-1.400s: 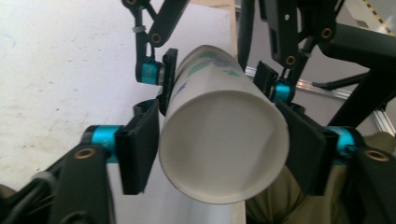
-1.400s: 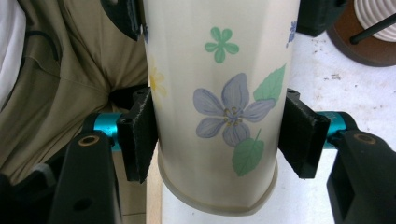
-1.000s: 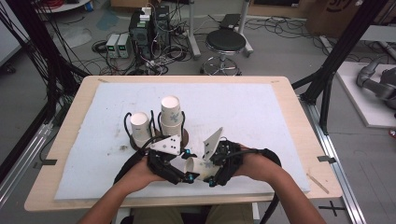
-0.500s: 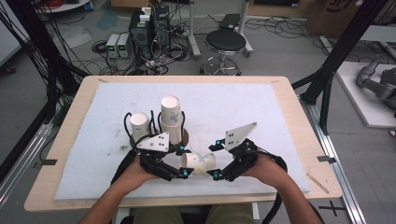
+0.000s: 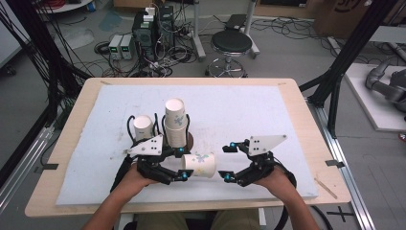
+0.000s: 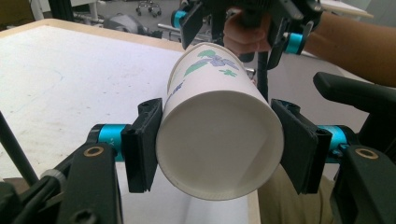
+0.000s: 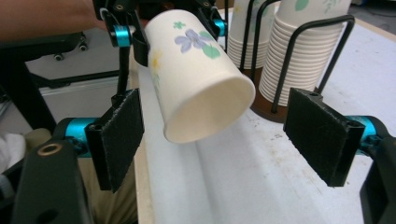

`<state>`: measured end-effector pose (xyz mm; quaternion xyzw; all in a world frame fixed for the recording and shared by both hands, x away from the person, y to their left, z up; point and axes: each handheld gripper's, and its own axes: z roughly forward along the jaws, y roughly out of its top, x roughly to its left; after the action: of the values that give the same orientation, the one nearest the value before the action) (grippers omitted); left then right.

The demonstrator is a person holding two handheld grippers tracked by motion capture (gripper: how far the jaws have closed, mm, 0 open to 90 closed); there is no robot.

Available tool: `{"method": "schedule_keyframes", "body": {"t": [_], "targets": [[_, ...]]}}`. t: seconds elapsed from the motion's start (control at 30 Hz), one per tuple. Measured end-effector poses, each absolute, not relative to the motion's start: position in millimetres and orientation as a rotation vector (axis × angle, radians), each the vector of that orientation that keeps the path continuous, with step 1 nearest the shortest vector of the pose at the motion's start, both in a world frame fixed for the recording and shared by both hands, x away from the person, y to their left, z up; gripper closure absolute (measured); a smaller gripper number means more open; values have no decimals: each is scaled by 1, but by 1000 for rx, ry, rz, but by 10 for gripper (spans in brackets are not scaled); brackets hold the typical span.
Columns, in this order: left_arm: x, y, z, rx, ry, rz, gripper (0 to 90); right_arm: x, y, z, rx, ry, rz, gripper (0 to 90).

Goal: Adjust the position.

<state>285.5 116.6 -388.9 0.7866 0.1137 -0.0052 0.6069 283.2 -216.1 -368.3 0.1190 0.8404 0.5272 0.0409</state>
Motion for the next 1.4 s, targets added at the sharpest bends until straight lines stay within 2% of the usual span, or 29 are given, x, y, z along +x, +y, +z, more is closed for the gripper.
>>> {"method": "schedule_keyframes", "body": {"t": [0.47,1.17,1.3,1.4], "targets": [[283,117,-388,1777,225,-19,372,279,-218,-394,420,2566,1736,209],[277,107,-386,1758,146,-54,372,280,-202,-401,345,2599,1866,213],[277,107,-386,1758,142,-55,372,281,-201,-403,317,2600,1902,272],[277,107,-387,1747,140,-62,372,280,-202,-403,299,2581,1918,282]]}}
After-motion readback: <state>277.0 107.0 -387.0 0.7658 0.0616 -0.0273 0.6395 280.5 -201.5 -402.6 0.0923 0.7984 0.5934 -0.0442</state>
